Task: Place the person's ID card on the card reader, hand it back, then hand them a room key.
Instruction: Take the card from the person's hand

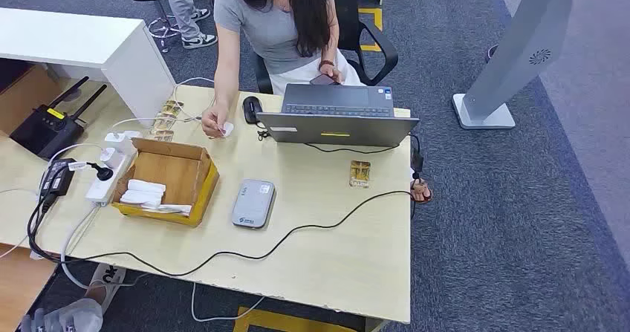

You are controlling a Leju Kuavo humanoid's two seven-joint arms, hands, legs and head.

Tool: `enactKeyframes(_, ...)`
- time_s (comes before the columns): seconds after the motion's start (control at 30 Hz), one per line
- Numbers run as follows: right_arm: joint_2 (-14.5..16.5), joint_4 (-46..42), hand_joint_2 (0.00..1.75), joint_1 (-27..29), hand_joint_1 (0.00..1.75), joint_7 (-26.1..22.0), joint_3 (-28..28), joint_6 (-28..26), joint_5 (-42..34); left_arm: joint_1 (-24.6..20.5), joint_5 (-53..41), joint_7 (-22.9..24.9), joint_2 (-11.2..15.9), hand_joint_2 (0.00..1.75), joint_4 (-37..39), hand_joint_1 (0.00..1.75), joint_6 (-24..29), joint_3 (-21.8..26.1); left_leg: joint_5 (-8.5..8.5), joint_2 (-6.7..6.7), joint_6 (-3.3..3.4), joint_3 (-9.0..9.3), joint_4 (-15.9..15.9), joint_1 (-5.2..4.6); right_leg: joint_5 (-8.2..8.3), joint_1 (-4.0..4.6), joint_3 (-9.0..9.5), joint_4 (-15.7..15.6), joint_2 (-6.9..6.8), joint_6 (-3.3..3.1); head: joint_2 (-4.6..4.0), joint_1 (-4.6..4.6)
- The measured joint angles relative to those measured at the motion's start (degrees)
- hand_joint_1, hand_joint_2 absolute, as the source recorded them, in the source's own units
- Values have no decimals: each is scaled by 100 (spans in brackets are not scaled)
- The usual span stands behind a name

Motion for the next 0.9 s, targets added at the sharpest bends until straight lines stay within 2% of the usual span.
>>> enactKeyframes(0.17, 0, 19, 0, -22, 0, 63, 103, 1, 113, 24, 76, -129, -28, 175, -514, 0, 196, -32, 0, 0, 0, 4, 0, -1, 0, 0, -4, 0, 0, 0, -1, -7)
enactKeyframes(0.33, -1, 20, 0, -36, 0, 65, 214, 24, 230, -72, -393, -309, 4, 175, -959, 0, 403, -270, 3, -3, 1, 7, 0, 0, 2, 2, -4, 0, -6, -1, 0, -7)
enactKeyframes(0.57, 0, 20, 0, -58, 0, 66, 376, 108, 419, -445, -1369, -459, 227, 175, -1244, 0, 1146, -880, 5, -2, 0, 9, 1, 1, 5, 2, -2, 0, -4, -2, 0, -9)
enactKeyframes(0.9, 0, 20, 0, -80, 0, 105, 628, 192, 663, -1209, -2838, -346, 651, 175, -1256, 0, 2170, -1885, 10, -1, -2, 8, 1, 1, 9, 2, 3, 0, -1, -5, 0, -8)
